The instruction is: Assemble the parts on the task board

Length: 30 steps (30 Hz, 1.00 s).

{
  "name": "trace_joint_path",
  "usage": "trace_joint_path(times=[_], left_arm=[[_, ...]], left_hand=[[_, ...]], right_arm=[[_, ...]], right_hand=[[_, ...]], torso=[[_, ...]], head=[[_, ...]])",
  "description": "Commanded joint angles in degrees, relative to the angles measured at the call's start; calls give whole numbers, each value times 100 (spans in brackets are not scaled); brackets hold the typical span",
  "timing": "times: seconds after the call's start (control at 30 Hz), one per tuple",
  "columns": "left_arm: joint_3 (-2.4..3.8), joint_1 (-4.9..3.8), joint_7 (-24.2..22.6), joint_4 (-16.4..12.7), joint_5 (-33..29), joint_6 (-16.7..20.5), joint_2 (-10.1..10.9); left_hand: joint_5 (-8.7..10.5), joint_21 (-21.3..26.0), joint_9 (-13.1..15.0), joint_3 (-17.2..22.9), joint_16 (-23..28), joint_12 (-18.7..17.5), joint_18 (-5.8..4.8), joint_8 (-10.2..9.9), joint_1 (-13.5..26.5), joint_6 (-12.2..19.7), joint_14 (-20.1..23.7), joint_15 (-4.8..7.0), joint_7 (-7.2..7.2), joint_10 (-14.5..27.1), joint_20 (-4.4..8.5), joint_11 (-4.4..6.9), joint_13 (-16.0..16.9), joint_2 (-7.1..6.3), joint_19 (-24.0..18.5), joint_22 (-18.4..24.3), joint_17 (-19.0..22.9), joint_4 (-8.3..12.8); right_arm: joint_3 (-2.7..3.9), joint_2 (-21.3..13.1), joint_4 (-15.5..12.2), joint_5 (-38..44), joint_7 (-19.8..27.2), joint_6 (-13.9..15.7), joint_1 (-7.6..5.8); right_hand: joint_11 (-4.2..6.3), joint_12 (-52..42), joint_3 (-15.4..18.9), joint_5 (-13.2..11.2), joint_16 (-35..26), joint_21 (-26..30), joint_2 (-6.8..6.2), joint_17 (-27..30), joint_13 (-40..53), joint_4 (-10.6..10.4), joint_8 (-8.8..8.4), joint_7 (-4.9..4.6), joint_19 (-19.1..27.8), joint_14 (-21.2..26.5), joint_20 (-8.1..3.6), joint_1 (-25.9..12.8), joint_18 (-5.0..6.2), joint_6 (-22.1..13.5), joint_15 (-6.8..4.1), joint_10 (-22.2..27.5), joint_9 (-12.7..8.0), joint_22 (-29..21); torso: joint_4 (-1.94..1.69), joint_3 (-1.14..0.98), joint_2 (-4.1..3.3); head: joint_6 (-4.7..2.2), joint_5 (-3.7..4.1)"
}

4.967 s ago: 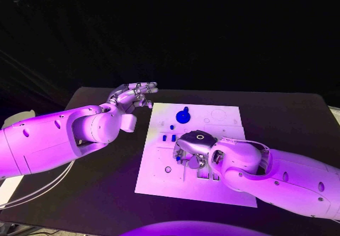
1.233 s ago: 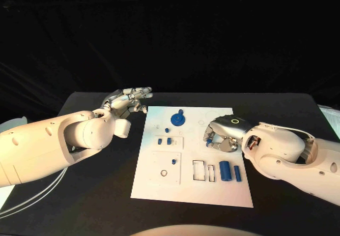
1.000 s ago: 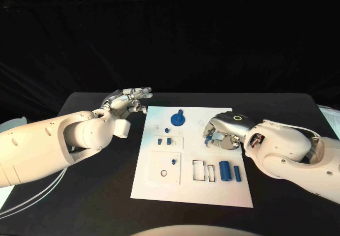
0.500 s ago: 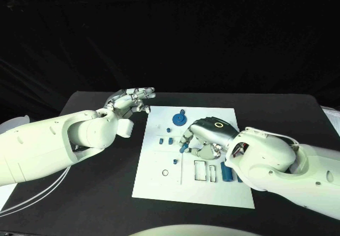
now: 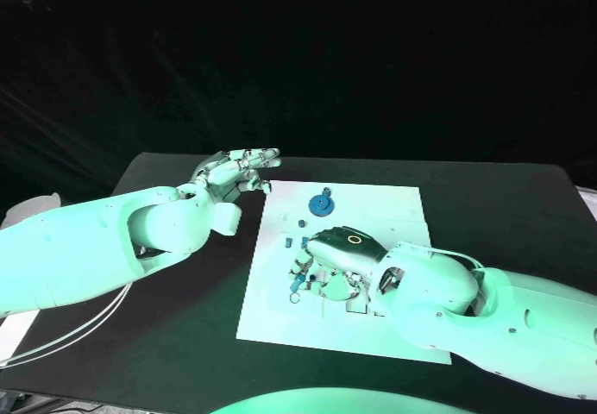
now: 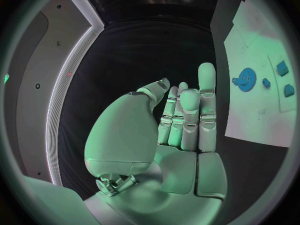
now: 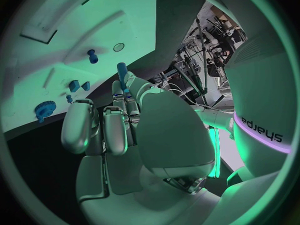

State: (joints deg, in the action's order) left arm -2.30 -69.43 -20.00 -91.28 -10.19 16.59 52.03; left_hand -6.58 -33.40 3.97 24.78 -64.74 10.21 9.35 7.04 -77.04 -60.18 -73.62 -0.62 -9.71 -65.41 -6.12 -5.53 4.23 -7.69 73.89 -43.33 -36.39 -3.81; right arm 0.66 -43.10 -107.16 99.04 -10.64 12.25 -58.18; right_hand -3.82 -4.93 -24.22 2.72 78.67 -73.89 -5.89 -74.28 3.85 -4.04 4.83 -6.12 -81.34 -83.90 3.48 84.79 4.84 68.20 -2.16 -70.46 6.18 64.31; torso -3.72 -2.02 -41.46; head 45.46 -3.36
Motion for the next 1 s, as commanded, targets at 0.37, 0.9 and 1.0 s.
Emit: trace_joint_path(times=[0.37,0.9,1.0], left_arm=[[4,-2,-26,-30,-18,-105,-1],[4,-2,-25,-15,-18,-108,-13],[4,-2,-25,-15,-18,-110,-15]], left_hand=[[4,20,-6,-23,24,37,107,22,28,22,25,-5,-10,35,-12,-10,-6,3,-8,5,10,-4],[4,20,-6,-23,24,37,107,22,28,22,25,-5,-10,35,-12,-10,-6,3,-8,5,10,-4],[4,20,-6,-23,24,37,107,22,28,22,25,-5,-10,35,-12,-10,-6,3,-8,5,10,-4]], right_arm=[[-21,194,266,4,72,-431,83],[-42,265,336,133,-126,-786,87],[-55,301,363,181,-174,-797,90]], right_hand=[[88,24,-43,39,22,-8,54,5,-9,-5,-29,-34,-5,-338,39,-7,27,-11,36,-126,7,-7],[86,27,-45,39,16,-3,54,14,-9,-3,-31,-37,-1,-336,41,-11,28,-12,38,-126,7,-15],[84,30,-46,39,12,4,55,20,-8,-2,-32,-39,3,-335,43,-17,30,-11,40,-127,8,-26]], torso=[[9,-8,-1],[4,-7,4],[5,-8,3]], head=[[43,-30],[73,-31],[75,-34]])
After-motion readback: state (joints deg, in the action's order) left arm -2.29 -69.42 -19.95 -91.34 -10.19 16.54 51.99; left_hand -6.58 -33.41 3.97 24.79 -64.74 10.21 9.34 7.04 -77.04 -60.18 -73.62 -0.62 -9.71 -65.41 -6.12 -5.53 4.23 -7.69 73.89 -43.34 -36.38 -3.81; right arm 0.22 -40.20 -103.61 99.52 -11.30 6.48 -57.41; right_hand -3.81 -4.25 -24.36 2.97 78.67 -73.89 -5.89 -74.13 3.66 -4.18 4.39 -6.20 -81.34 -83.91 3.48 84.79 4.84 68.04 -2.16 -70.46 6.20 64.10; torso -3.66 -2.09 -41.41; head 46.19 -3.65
